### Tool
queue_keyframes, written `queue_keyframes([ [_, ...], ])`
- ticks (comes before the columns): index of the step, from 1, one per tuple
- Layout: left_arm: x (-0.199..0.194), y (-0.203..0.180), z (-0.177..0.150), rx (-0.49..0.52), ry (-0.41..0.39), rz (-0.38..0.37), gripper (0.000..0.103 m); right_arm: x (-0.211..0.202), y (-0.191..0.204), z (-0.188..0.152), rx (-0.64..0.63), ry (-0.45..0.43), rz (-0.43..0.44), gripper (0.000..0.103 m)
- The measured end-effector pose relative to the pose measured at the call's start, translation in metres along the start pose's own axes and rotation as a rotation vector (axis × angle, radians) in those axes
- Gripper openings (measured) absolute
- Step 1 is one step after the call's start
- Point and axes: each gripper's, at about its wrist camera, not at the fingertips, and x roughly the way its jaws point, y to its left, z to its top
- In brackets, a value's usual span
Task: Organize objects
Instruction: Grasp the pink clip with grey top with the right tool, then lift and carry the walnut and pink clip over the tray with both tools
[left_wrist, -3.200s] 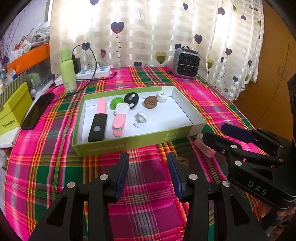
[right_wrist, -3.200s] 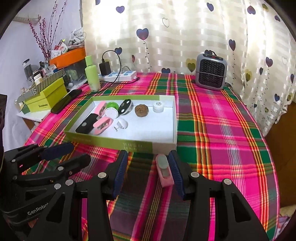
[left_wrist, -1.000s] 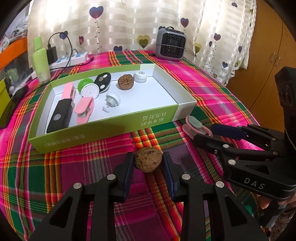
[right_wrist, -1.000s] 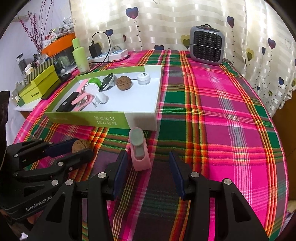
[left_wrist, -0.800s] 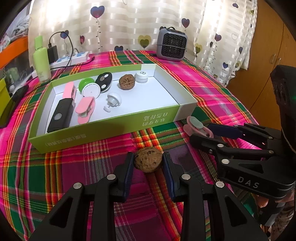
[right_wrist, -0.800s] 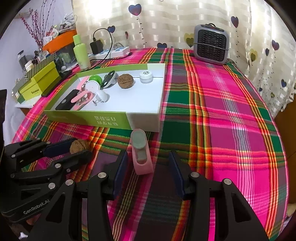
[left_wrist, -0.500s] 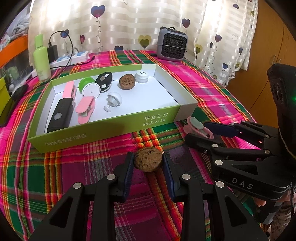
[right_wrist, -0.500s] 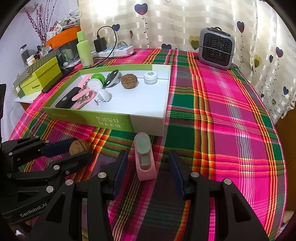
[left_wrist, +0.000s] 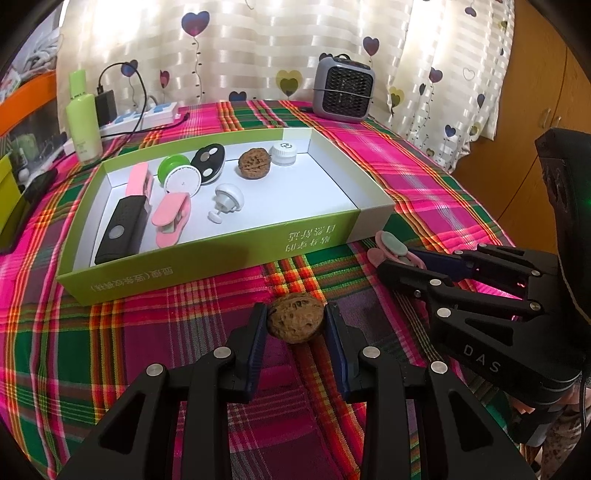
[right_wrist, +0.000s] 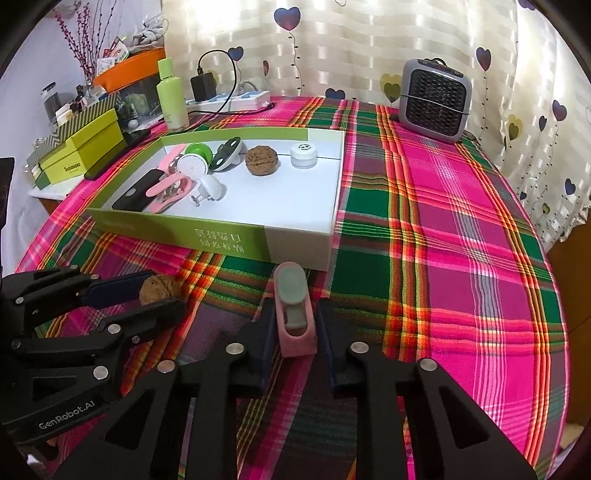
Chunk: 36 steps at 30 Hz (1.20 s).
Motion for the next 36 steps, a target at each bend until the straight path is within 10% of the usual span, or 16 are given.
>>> queue_keyframes([
  [36, -0.028, 0.006, 0.007, -0.007, -0.06, 0.007, 0.029, -0.029, 0.014, 0.005, 0.011, -0.072, 0.06, 0.018],
])
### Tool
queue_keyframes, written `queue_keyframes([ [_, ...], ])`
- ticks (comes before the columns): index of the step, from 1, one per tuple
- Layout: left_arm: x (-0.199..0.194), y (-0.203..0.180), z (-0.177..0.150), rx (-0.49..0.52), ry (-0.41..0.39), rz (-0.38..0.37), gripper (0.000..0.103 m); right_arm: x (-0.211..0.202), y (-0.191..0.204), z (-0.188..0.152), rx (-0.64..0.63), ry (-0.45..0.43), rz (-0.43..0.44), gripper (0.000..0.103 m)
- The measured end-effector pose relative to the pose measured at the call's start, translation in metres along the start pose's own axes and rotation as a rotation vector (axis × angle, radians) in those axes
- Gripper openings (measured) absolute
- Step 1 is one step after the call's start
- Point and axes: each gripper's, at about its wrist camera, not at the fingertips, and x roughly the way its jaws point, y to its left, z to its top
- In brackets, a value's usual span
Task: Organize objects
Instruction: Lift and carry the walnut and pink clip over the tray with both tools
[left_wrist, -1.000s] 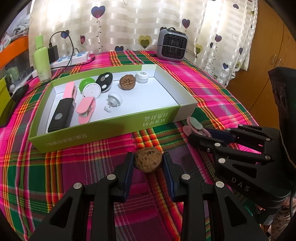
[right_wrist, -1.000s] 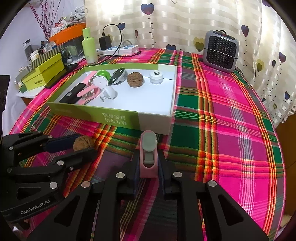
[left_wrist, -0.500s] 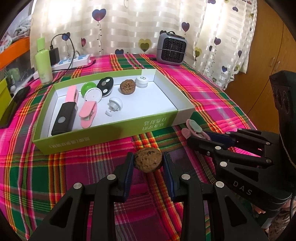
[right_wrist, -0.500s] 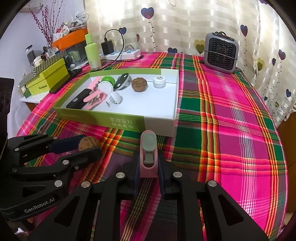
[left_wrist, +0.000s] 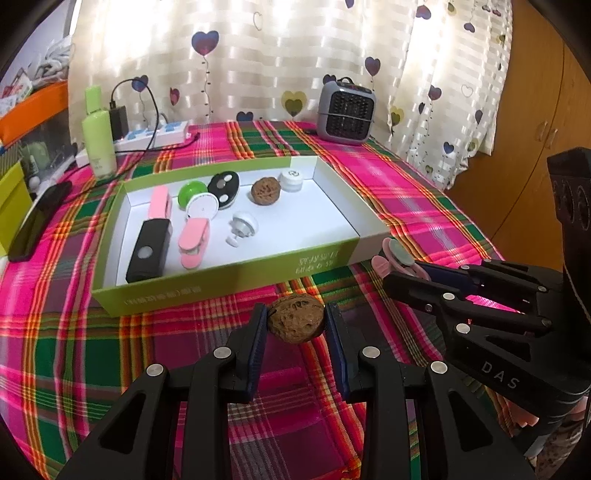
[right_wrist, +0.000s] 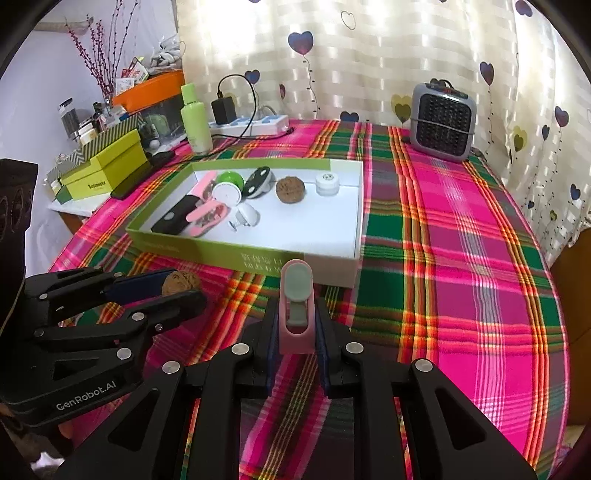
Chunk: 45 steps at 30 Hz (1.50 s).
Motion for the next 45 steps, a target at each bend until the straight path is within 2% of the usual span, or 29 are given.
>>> queue_keyframes([
  [18, -0.01, 0.013, 0.02, -0.005, -0.043, 0.006, 0.029, -0.003, 0.004, 0.023, -0.01, -0.025, 0.003, 0.018],
  [31, 0.004, 0.031, 0.041, -0.03, -0.035, 0.008, 0.029, 0.015, -0.001, 0.048, -0.005, -0.022, 0.001, 0.018],
  [45, 0.021, 0.041, 0.054, -0.037, -0.021, 0.019, 0.029, 0.038, -0.008, 0.061, 0.0, 0.003, -0.002, 0.018],
])
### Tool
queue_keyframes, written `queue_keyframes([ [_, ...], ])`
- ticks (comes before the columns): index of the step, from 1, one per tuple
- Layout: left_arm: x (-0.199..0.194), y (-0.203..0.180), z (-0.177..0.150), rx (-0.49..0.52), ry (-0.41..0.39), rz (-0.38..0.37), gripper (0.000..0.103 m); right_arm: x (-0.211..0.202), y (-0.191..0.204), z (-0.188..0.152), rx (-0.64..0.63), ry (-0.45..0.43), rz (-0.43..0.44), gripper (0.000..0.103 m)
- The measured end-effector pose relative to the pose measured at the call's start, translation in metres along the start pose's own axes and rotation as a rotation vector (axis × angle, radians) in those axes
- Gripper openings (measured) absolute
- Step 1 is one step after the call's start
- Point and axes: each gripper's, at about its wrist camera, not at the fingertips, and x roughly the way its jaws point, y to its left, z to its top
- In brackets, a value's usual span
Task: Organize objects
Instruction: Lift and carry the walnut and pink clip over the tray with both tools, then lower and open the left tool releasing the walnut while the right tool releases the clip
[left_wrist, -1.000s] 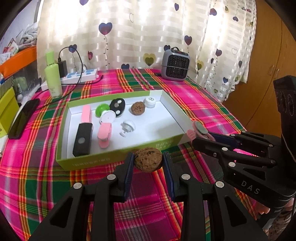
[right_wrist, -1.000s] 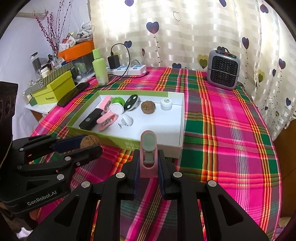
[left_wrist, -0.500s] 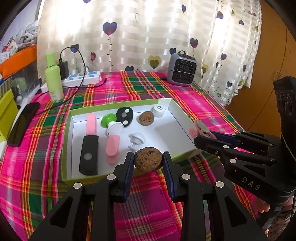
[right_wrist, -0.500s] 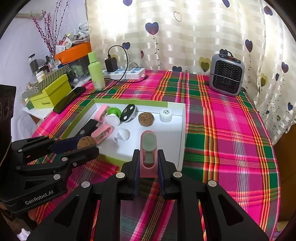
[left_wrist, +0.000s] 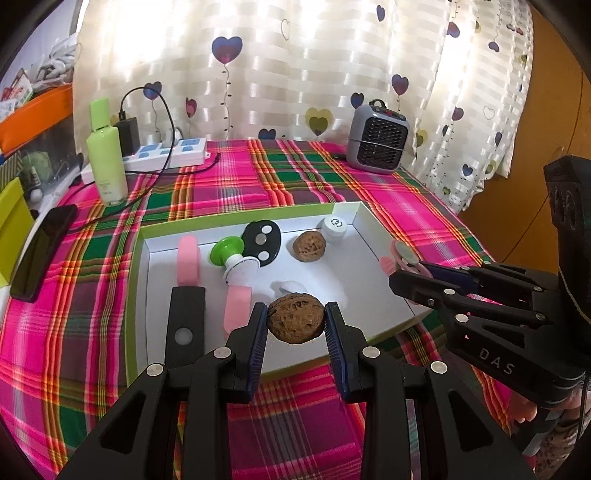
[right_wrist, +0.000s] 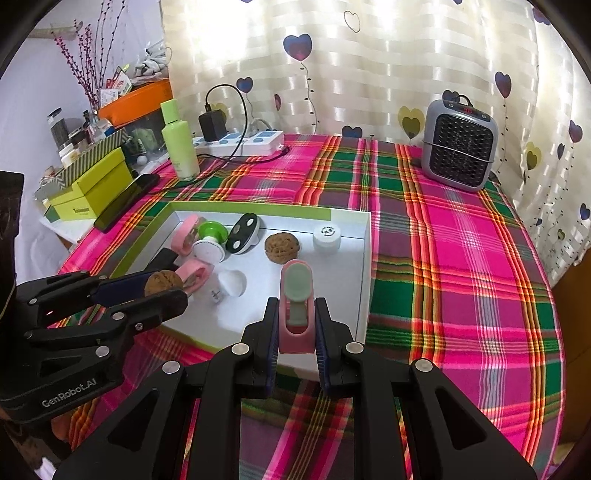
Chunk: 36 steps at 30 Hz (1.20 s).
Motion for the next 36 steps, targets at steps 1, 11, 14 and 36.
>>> queue_keyframes([
  [1, 0.002, 0.0, 0.001, 0.0, 0.002, 0.002, 0.029, 0.002, -0.001, 0.001, 0.0, 0.002, -0.001, 0.018],
  [11, 0.019, -0.002, 0.002, 0.001, 0.029, -0.01, 0.029, 0.024, -0.008, 0.015, -0.012, 0.027, 0.006, 0.018],
  [14, 0.023, -0.003, 0.003, 0.001, 0.035, -0.011, 0.029, 0.031, -0.008, 0.017, -0.02, 0.04, 0.014, 0.018],
  [36, 0.044, -0.006, 0.002, 0.001, 0.072, -0.018, 0.029, 0.061, -0.013, 0.018, -0.041, 0.1, 0.034, 0.018],
])
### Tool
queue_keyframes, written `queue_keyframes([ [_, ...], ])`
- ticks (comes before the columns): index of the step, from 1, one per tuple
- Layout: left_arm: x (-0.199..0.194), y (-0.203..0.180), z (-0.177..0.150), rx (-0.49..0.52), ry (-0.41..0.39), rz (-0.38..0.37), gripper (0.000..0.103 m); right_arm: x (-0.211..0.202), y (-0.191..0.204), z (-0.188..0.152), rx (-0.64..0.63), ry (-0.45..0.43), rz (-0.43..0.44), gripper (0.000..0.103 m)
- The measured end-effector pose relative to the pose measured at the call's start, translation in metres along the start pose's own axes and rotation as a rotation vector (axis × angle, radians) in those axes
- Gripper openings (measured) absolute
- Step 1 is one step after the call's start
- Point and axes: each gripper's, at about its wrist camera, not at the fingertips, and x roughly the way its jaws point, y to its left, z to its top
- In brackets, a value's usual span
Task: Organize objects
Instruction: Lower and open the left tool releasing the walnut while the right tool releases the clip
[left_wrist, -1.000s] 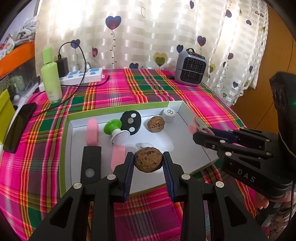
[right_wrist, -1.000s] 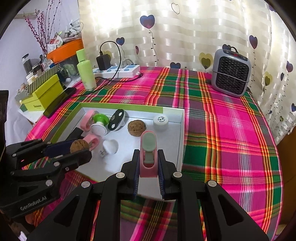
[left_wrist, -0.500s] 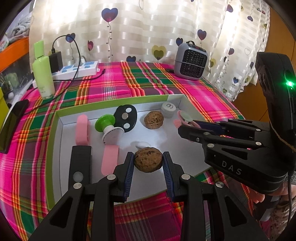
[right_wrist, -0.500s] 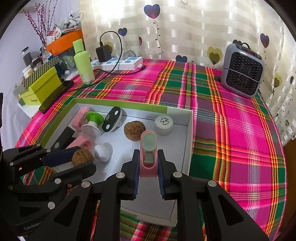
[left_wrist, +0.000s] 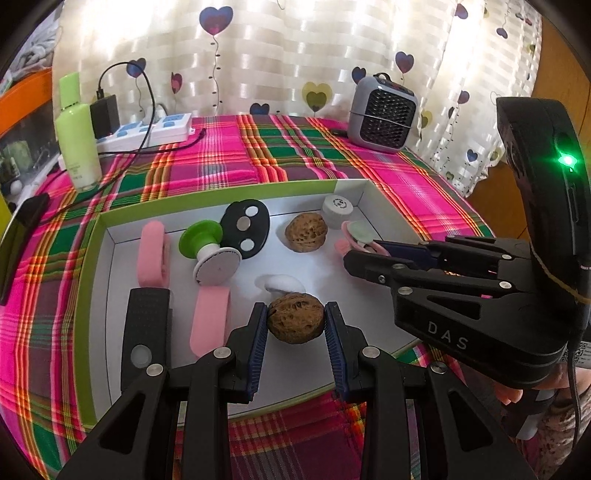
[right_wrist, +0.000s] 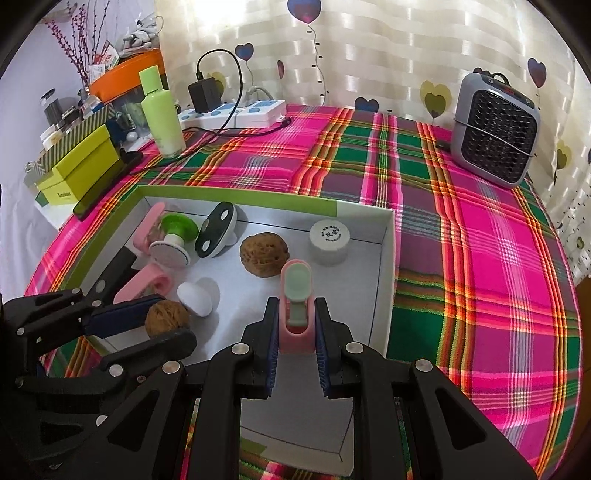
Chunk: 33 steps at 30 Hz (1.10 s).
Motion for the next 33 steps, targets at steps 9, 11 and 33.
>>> queue_keyframes([
  [9, 0.0011, -0.0024, -0.0006, 0.001, 0.008, -0.014, 0.029, -0.0002, 0.0005, -0.0003, -0.007, -0.001, 0.002, 0.018],
  [11, 0.001, -0.0019, -0.0008, 0.003, 0.006, -0.003, 0.029, 0.0001, 0.001, -0.0001, -0.008, -0.001, 0.006, 0.018],
  [33, 0.0016, 0.0066, -0.0024, -0.016, 0.01, 0.017, 0.029, 0.0031, 0.0069, 0.0001, -0.044, -0.007, 0.002, 0.018],
])
